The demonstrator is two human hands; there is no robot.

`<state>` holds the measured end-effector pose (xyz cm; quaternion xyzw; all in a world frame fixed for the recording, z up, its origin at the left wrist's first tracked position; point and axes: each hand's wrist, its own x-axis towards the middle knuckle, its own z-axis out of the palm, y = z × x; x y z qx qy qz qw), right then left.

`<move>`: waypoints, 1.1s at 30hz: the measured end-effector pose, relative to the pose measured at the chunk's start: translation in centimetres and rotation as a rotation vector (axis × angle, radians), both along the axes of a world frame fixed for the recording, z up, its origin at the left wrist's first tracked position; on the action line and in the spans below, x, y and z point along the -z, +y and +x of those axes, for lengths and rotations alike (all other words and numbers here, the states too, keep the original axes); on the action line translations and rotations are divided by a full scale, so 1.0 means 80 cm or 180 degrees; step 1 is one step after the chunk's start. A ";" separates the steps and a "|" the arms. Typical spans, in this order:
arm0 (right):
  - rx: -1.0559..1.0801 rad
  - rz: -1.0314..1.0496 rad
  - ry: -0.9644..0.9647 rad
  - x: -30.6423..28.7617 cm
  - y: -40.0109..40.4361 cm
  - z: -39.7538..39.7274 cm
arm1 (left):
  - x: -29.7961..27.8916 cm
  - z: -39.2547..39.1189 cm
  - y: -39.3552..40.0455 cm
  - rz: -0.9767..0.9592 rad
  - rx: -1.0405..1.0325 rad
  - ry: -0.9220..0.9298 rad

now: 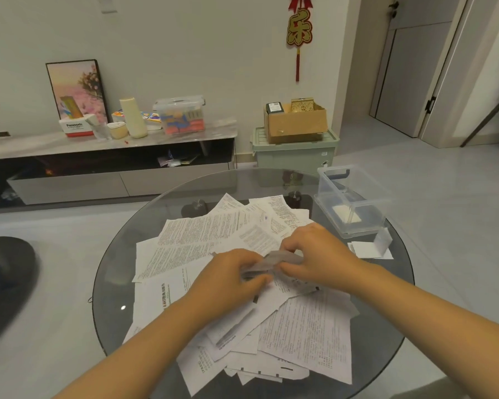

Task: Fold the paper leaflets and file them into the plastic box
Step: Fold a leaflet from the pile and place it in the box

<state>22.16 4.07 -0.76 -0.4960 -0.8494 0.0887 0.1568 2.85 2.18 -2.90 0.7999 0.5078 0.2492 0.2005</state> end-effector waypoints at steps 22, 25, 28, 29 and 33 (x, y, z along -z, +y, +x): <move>0.0760 -0.0668 0.0298 0.020 0.008 -0.018 | 0.010 -0.019 0.004 -0.0074 -0.0753 0.0252; 0.0362 -0.0307 -0.0123 0.018 0.008 -0.018 | 0.014 -0.022 0.006 0.0191 -0.0315 0.0808; 0.0013 -0.0517 -0.0521 0.023 0.010 -0.016 | 0.016 -0.019 0.005 -0.0083 -0.0136 0.0912; -0.0031 -0.0526 -0.0580 0.024 0.010 -0.014 | 0.016 -0.019 0.005 -0.0092 -0.0123 0.0903; -0.0076 -0.0506 -0.0455 0.032 0.015 -0.011 | 0.011 -0.017 0.008 0.0051 -0.0070 0.0850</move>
